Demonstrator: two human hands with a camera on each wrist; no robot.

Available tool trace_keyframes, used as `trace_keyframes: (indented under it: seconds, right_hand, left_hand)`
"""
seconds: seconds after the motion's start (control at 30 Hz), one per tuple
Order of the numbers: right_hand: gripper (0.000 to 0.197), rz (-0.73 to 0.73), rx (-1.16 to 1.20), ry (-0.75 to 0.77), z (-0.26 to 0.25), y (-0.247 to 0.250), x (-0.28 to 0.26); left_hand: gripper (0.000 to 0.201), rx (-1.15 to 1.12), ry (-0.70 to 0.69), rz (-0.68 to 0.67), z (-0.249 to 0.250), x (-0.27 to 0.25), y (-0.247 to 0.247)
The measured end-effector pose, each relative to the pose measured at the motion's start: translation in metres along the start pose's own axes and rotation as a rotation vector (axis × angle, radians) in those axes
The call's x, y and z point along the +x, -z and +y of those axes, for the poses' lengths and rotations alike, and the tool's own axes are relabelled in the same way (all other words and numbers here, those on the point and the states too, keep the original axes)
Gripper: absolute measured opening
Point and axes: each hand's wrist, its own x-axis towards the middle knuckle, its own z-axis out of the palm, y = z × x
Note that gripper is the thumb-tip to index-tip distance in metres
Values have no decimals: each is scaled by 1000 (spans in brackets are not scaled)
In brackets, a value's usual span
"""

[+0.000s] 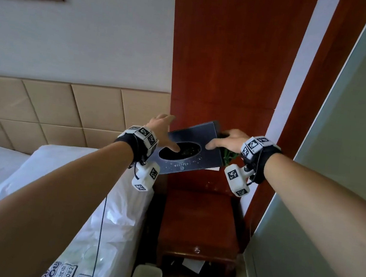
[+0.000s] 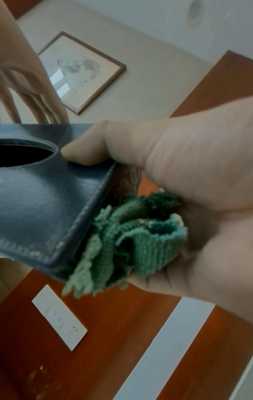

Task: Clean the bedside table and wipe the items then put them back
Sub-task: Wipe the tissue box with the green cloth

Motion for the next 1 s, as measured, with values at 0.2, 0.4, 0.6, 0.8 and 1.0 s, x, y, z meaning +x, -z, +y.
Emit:
trace_keyframes:
  seconds: [0.2,0.4,0.6,0.8,1.0]
  right_hand:
    - [57,-76,-177,87,-6,10,-6]
    - [91,-81,-300,66,-8,18,-8]
    - [90,-112,-304,43,-15,18,-2]
    - [35,349,-247,181,-19,16,3]
    - [60,596,-190,435,-38,-1,-9]
  left_hand:
    - [109,-9,-40,-172,14,-4,0]
    - [83,-80,-58,-226,21,-5,-6]
    - [77,-22,-67,-152,19,-6,-6]
    - [62,-90,75,-104,0,-7,5]
    - [59,-246,182,-101,-18,-10,23]
